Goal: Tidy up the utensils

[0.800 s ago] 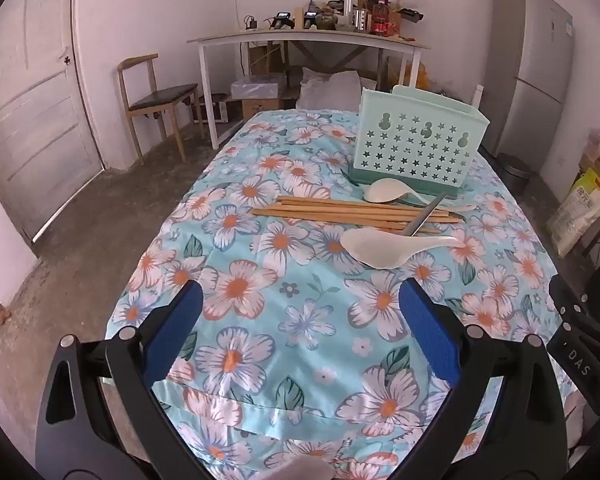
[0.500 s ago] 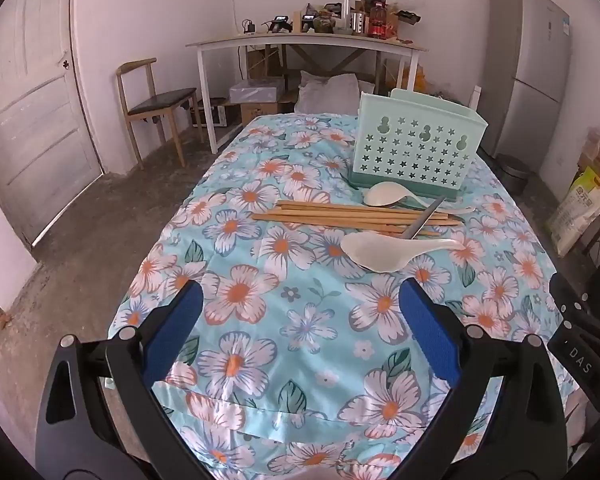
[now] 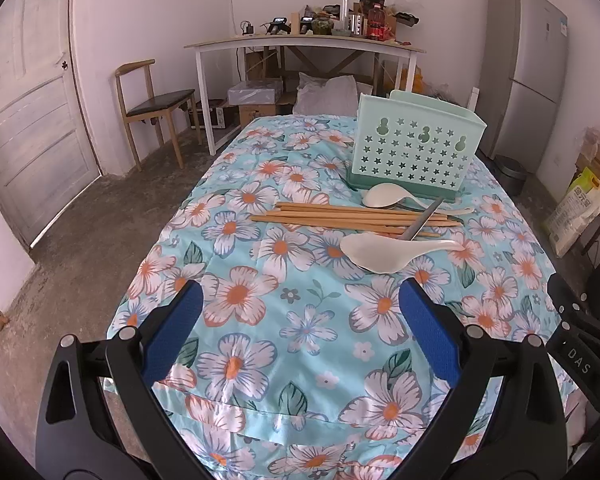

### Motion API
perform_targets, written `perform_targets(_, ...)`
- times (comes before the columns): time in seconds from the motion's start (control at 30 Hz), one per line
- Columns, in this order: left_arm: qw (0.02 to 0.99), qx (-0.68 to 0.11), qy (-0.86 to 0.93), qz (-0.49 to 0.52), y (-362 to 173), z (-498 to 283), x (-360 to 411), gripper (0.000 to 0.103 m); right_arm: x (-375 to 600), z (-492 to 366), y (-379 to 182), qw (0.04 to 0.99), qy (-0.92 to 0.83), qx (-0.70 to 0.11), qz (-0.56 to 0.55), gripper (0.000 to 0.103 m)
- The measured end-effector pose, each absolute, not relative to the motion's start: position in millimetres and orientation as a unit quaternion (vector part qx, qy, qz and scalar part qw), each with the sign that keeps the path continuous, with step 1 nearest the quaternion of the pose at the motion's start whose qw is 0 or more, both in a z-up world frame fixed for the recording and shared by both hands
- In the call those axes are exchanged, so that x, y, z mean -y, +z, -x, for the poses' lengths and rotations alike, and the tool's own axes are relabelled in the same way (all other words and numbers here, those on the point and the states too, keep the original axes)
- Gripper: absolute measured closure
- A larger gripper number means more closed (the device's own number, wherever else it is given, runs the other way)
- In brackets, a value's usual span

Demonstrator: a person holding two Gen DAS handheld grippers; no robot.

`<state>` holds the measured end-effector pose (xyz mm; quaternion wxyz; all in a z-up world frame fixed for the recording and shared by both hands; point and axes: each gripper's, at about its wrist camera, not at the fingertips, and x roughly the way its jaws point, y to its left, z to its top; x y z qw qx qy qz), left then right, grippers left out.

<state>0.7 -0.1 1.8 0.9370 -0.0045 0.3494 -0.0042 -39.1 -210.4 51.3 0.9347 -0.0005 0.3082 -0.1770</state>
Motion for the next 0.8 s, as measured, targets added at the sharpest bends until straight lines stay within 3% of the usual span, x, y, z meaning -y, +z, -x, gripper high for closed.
perform_targets(0.8, 0.938, -0.348, 0.006, 0.003, 0.8, -1.3, -1.4, 0.008, 209.6, 39.4, 51.1, 0.935, -0.177, -0.308, 0.002, 0.006)
